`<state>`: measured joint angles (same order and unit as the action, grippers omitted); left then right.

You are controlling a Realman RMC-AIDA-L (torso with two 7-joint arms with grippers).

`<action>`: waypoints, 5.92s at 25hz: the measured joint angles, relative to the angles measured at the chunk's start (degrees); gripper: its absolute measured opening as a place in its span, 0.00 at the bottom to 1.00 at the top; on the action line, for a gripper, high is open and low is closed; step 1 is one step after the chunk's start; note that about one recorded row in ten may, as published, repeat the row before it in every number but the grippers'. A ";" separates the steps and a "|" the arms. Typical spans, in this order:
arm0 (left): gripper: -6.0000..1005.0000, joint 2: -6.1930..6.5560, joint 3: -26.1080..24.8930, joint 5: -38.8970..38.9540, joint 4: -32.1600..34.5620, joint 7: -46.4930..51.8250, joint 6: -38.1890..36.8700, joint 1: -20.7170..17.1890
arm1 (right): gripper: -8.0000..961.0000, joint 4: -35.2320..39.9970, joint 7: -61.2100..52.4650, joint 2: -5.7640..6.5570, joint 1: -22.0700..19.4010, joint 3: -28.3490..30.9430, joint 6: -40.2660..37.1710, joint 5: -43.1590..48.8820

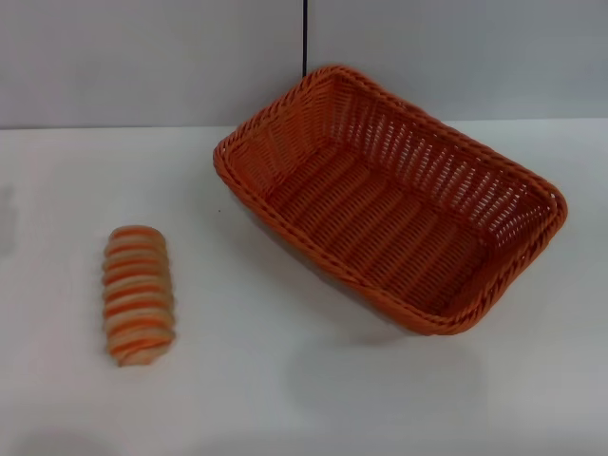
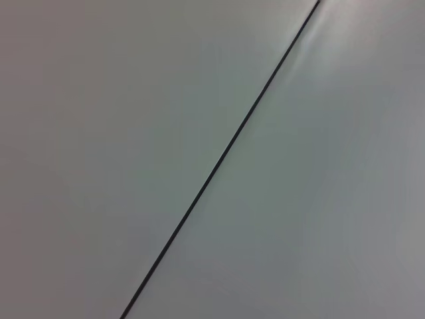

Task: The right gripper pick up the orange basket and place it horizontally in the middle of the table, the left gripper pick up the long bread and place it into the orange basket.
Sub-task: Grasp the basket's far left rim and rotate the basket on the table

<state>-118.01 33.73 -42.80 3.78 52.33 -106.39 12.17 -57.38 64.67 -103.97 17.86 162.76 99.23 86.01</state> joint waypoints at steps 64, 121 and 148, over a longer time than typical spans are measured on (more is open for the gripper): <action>0.45 -0.20 2.31 -0.01 -1.03 2.70 1.75 -0.65 | 0.56 15.51 -5.42 2.24 29.86 -38.74 -8.32 48.12; 0.44 -0.37 3.02 0.00 -1.58 3.01 3.67 -0.20 | 0.18 19.16 3.88 -1.83 25.30 -38.73 -17.10 41.83; 0.44 -0.15 5.25 -0.01 -0.03 2.78 1.70 0.75 | 0.18 9.86 21.57 2.13 17.33 -26.84 7.92 21.47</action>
<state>-118.16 38.98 -42.81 3.75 55.11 -104.70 12.92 -47.51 86.24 -101.84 35.19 135.92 107.15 107.48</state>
